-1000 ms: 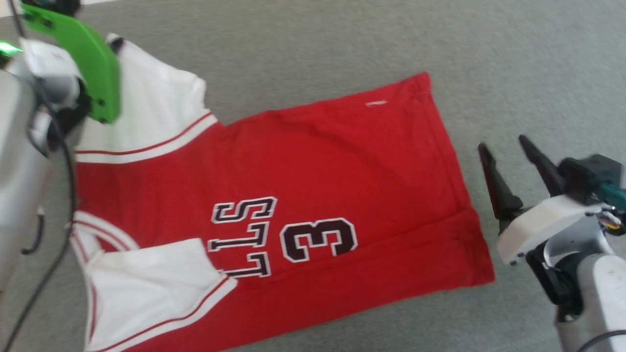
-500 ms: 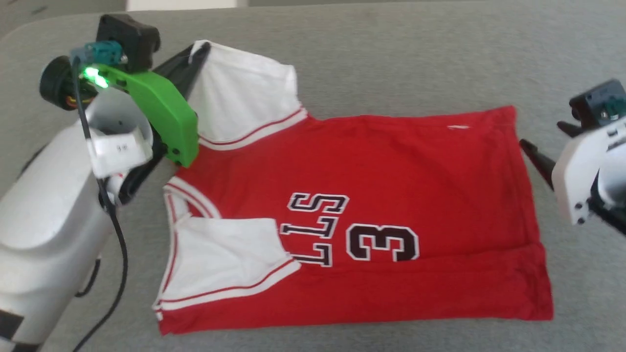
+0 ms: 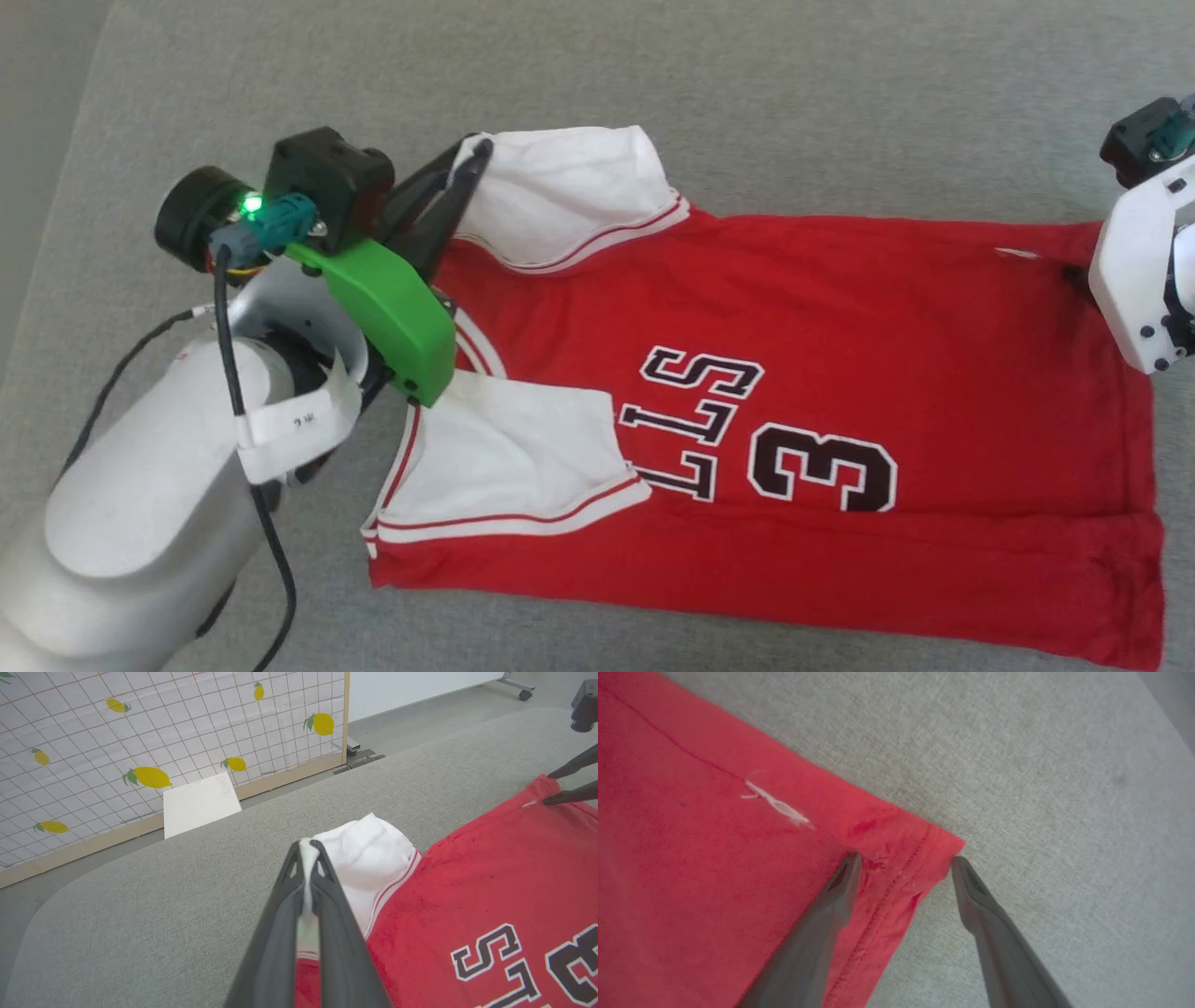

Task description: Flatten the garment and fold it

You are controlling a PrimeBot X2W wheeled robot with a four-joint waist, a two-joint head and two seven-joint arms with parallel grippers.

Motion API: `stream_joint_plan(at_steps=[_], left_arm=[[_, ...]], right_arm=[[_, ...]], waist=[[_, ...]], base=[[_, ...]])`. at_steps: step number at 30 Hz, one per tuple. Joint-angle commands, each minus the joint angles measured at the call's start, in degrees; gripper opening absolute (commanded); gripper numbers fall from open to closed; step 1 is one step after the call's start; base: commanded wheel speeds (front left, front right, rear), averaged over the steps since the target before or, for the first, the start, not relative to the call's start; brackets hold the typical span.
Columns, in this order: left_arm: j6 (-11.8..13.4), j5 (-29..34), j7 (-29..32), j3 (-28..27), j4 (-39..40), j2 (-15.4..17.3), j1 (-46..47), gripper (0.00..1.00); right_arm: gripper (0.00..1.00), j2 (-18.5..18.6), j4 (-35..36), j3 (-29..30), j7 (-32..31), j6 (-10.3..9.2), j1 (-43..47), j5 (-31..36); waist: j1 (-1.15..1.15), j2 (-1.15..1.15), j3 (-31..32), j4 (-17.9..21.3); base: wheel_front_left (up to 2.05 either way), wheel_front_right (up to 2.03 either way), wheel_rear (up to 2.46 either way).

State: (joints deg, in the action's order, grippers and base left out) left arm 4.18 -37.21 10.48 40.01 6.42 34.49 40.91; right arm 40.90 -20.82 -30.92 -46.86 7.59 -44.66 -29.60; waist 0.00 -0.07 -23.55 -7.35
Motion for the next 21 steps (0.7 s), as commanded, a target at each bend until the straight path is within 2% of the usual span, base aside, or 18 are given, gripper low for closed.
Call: stream_joint_plan(at_steps=[1, 7, 9, 15, 21], left_arm=[[0.48, 0.45, -0.38, 0.20, 0.47, -0.31, -1.01, 0.00], [0.66, 0.46, -0.88, 0.98, 0.51, -0.96, -1.80, 0.00], [0.73, 0.13, -1.04, 1.01, 0.23, -1.16, -2.10, 0.00], [1.04, -0.94, -2.30, 0.09, -1.37, -0.87, -3.08, 0.00], [2.01, -2.29, -3.75, -0.96, -3.19, -0.40, -5.40, 0.00]], right_arm=[[1.00, 0.04, -1.09, -0.83, 0.32, -0.10, -0.67, -0.86], [1.00, -0.10, -4.89, -5.12, 2.42, -0.10, -0.04, -3.30], [0.00, -0.16, -5.12, -6.64, 3.23, -0.10, 0.23, -4.50], [0.00, 0.32, -6.29, -7.75, 8.64, -0.10, -0.92, -5.33], [0.00, 0.03, -8.65, -5.41, 14.31, -0.10, -0.46, -5.51]], waist=[[0.00, 0.07, -1.64, -1.69], [0.00, 0.07, -2.29, -2.38], [0.00, 0.07, -2.25, -2.42], [0.00, 0.07, -0.20, -1.53], [0.00, 0.07, 4.37, -0.01]], base=[[0.00, 0.00, 0.00], [0.00, 0.00, 0.00], [0.00, 0.00, 0.00], [0.00, 0.00, 0.00], [0.00, 0.00, 0.00]])
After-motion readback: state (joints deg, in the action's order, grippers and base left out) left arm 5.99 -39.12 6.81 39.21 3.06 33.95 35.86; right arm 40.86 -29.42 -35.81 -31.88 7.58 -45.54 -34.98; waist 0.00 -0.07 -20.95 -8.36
